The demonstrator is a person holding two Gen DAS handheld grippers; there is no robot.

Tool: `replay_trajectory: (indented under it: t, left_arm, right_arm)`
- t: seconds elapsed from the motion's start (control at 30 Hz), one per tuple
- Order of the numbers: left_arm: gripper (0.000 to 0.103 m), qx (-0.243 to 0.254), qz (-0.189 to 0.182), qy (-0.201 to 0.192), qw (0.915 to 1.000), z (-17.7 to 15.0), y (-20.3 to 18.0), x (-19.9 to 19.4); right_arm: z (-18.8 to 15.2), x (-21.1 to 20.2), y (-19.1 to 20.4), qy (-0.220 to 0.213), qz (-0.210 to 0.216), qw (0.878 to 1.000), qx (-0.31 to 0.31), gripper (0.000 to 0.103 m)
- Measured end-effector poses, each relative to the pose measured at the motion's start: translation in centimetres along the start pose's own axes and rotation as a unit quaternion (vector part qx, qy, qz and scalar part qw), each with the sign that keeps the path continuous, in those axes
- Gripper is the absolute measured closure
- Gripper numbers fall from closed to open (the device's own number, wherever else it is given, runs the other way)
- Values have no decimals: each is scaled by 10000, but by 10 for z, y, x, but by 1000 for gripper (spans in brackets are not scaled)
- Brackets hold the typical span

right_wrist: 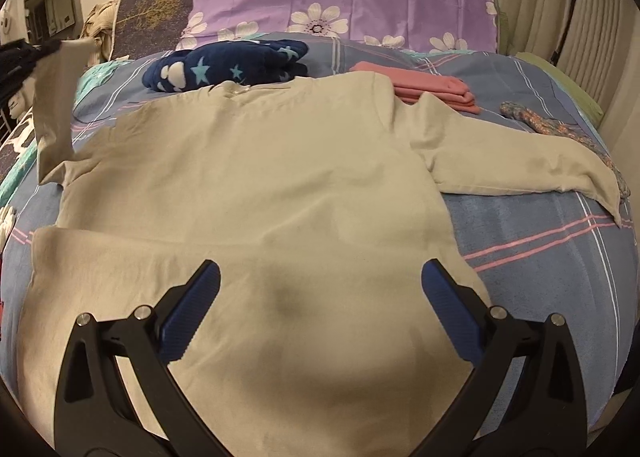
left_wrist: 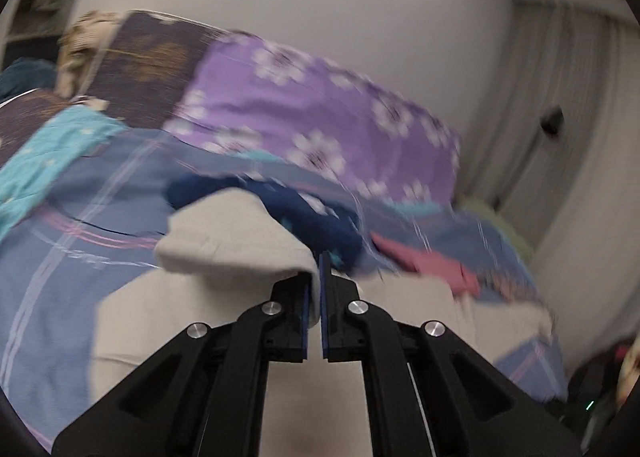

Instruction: Fold small clothes

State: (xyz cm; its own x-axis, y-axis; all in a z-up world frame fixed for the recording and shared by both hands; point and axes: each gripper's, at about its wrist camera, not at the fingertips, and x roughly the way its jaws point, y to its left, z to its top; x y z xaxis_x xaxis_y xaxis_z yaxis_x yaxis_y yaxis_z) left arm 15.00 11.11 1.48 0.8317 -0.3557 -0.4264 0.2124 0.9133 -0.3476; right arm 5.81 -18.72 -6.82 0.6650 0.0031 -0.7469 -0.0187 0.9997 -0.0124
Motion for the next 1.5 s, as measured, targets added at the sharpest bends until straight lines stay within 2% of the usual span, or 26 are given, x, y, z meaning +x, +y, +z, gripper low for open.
replay_trajectory:
  t: [0.07, 0.13, 0.23, 0.33, 0.37, 0.47, 0.53, 0.67, 0.7, 0.77, 0.83, 0.9, 0.97, 1.0, 1.03, 1.1, 1.17, 1.23, 1.3, 1.33, 1.4, 1.5]
  left_arm:
    - [93, 376, -132, 438, 9982, -24, -29, 31]
    - [67, 635, -175, 782, 9948, -46, -41, 52]
    - [61, 899, -75, 960, 9913, -65, -44, 60]
    - [46, 1007, 140, 877, 9909, -72, -35, 47]
    - [45, 1021, 239, 828, 9910, -73, -29, 41]
    - [40, 1077, 553, 776, 9896, -78, -20, 22]
    - [34, 1120, 919, 760, 9865, -82, -8, 8]
    - [29, 1028, 1487, 678, 9812, -95, 18, -24]
    - [24, 951, 1587, 689, 9803, -98, 24, -29]
    - [21, 780, 1753, 726, 9787, -101, 39, -36]
    - [20, 626, 1952, 801, 9755, -102, 52, -38]
    - [18, 482, 2074, 873, 9732, -102, 64, -33]
    - [18, 314, 2081, 934, 9731, -98, 74, -24]
    - [18, 216, 2072, 972, 9732, -96, 79, -18]
    - [17, 160, 2126, 1008, 9718, -95, 82, -12]
    - [16, 137, 2341, 1116, 9657, -93, 86, 0]
    - [16, 181, 2438, 1175, 9625, -95, 86, 5]
    - [16, 254, 2378, 1127, 9644, -97, 84, 3]
    - [13, 288, 2272, 1094, 9673, -98, 84, 0]
    - [12, 313, 2269, 1070, 9675, -99, 82, 0]
    - [12, 379, 2231, 1018, 9687, -99, 79, -2]
    - [12, 397, 2281, 1076, 9669, -100, 78, 2]
  right_arm:
    - [1, 0, -10, 1, -41, 9999, 124, 2]
    - [2, 1, -18, 15, -75, 9998, 199, 2]
    - [9, 3, -27, 52, 58, 9997, 240, 2]
    - [26, 7, -24, 51, 416, 9989, 190, 2]
    - [32, 10, -22, 51, 549, 9984, 161, 2]
    - [56, 25, -5, 132, 1057, 9943, 45, 20]
    - [69, 41, 9, 305, 1402, 9897, 2, 33]
    - [83, 79, 36, 860, 2169, 9723, 115, 34]
    - [85, 92, 43, 1047, 2356, 9661, 157, 34]
    - [87, 109, 54, 1196, 2493, 9608, 217, 33]
    - [90, 129, 64, 1363, 2453, 9593, 308, 30]
    - [95, 136, 73, 1251, 2384, 9627, 277, 26]
    - [103, 140, 87, 1125, 2260, 9675, 126, 30]
    - [106, 144, 95, 1095, 2202, 9693, 47, 53]
    - [109, 148, 103, 1119, 2110, 9710, -72, 81]
    - [115, 147, 109, 1123, 2045, 9723, -151, 98]
    - [127, 122, 104, 685, 2089, 9755, -114, 99]
    - [140, 83, 93, -56, 2037, 9786, -278, 99]
    - [151, 57, 82, -631, 1810, 9806, -401, 99]
    - [156, 45, 74, -909, 1564, 9825, -455, 99]
    - [164, 41, 55, -1144, 1184, 9854, -429, 99]
    - [168, 69, 28, -840, 1011, 9913, -64, 99]
